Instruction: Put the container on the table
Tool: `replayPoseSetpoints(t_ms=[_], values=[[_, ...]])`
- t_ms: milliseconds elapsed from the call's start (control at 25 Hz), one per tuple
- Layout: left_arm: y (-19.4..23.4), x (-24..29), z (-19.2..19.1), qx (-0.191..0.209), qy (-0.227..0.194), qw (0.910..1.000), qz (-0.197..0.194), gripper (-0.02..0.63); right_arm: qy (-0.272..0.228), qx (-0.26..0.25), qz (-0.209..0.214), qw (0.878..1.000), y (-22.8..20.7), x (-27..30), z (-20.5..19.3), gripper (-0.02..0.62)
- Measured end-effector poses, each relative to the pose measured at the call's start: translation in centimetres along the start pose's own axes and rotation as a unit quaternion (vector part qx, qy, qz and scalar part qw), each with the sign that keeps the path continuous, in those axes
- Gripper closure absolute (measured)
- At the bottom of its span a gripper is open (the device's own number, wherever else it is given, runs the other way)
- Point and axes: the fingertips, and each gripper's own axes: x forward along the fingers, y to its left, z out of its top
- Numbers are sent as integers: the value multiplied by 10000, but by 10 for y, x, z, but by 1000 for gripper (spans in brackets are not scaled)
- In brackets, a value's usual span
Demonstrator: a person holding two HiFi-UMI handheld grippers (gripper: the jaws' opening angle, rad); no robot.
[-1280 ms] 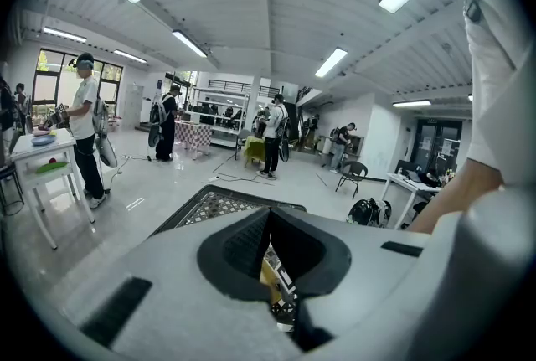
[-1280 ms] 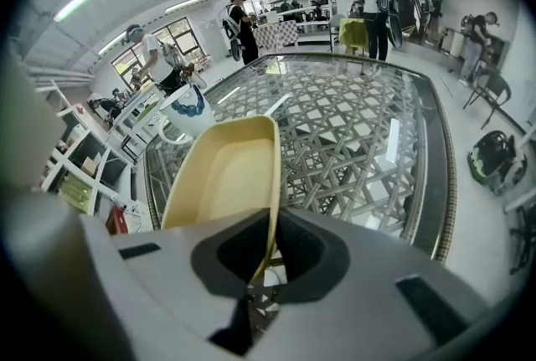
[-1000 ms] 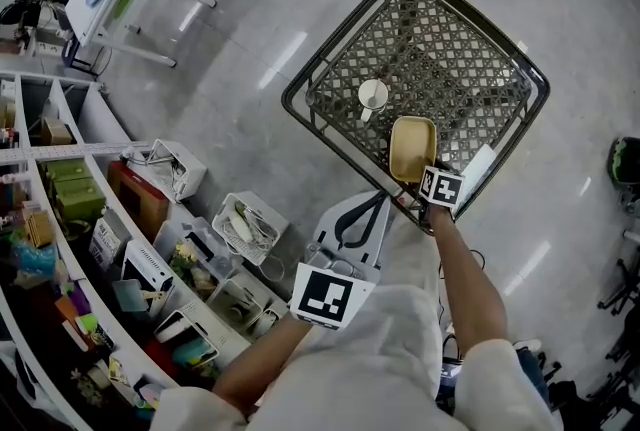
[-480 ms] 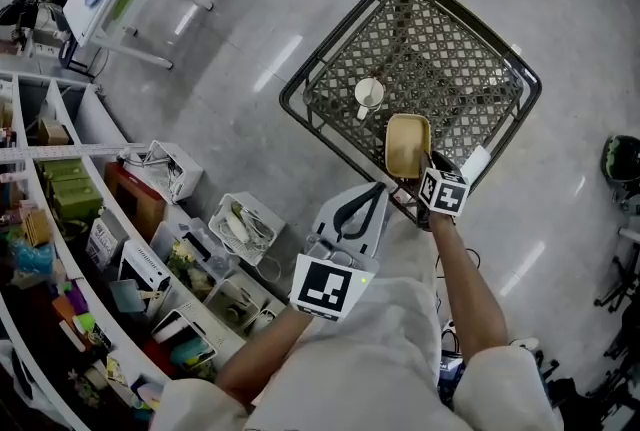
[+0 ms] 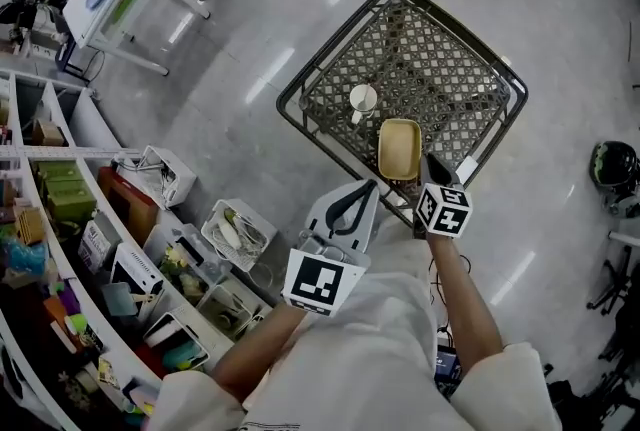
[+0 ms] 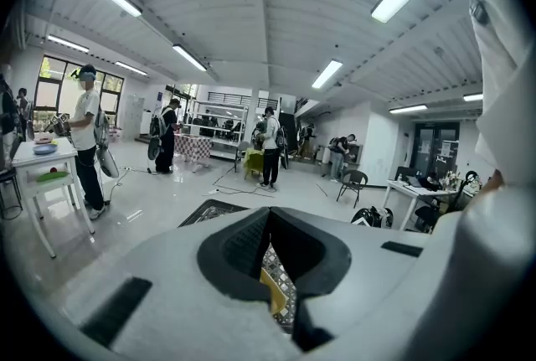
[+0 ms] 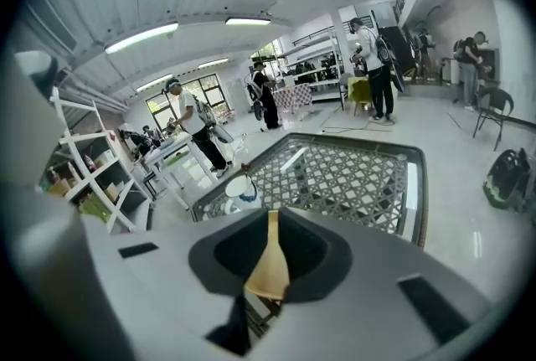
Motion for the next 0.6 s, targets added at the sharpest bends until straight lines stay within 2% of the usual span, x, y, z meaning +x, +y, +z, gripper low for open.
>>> replayPoseSetpoints(t_ms=[320,600], values=[[4,-12,6,104,-104,9999,20,583,-692,-100,225,9973,32,-59,57,568],[10,-23,14,90,-272,9995,139,583,-1172,-425,283,9918,48,-111,93,572]])
